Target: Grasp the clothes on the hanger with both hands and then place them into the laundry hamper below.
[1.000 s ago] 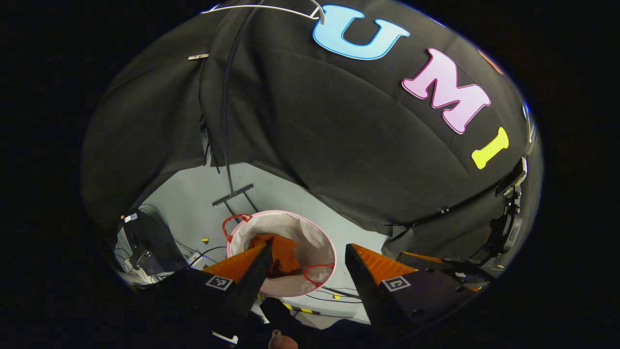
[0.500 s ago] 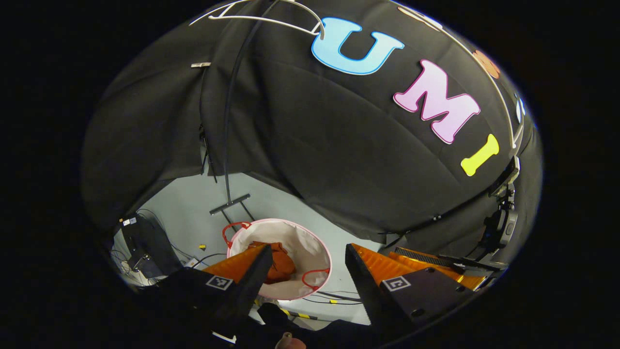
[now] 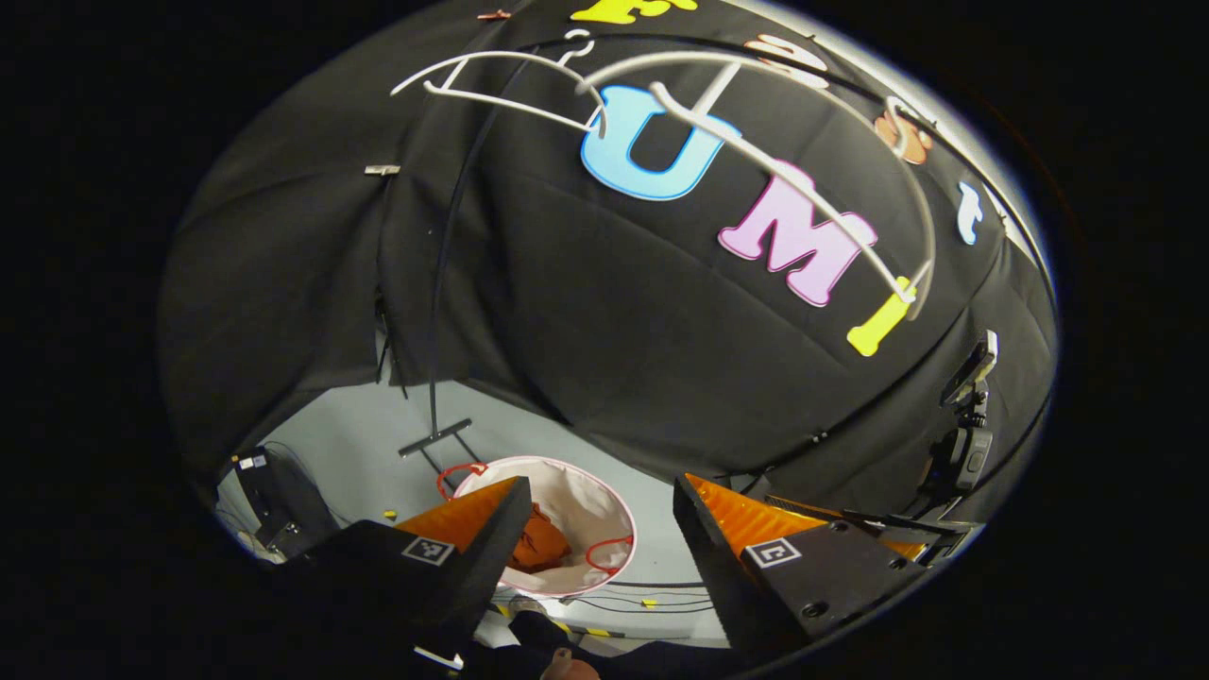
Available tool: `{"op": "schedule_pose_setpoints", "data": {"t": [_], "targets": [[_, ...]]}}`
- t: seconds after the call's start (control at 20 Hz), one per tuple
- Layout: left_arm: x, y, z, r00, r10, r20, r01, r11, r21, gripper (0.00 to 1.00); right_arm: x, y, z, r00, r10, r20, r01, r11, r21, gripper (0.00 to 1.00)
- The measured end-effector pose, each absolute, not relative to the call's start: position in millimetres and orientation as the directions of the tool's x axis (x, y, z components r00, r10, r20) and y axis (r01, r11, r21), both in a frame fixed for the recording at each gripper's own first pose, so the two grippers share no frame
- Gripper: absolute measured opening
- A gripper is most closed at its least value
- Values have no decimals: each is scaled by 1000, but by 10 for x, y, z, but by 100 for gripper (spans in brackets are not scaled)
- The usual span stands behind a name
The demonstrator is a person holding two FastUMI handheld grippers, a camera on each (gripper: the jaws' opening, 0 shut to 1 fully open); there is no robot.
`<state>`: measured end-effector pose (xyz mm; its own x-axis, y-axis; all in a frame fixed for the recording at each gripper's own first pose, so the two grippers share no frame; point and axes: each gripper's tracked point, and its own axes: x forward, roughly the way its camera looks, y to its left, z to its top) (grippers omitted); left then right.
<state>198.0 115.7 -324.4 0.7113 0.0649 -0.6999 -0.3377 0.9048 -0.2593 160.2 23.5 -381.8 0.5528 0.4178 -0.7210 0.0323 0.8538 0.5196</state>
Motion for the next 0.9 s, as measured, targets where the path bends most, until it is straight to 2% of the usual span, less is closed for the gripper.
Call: {"op": "schedule_pose_setpoints", "data": {"t": [0.25, 0.55, 0.75, 0.8, 0.85, 0.9], "targets": [[1688, 1155, -2418, 823, 26, -568, -182, 958, -221, 96, 1490, 360, -3188, 697, 334, -635, -7, 888, 459, 99], [1347, 969, -1535, 920, -51, -389, -13, 987, -160, 96, 1272, 210, -2287, 876, 150, -459, -20, 961, 277, 98], [1020, 760, -937, 964, -110, -241, 84, 990, -116, 95, 1054, 182, -1620, 947, 67, -313, -1, 978, 208, 100], [948, 725, -839, 971, -128, -200, 111, 989, -96, 92, 989, 176, -1457, 959, 51, -277, 3, 982, 191, 98], [879, 658, -730, 974, -147, -172, 136, 988, -76, 95, 926, 179, -1299, 970, 38, -238, 5, 984, 178, 98], [789, 611, -669, 977, -153, -147, 147, 988, -53, 92, 876, 172, -1148, 979, 25, -204, 9, 987, 163, 92]]}}
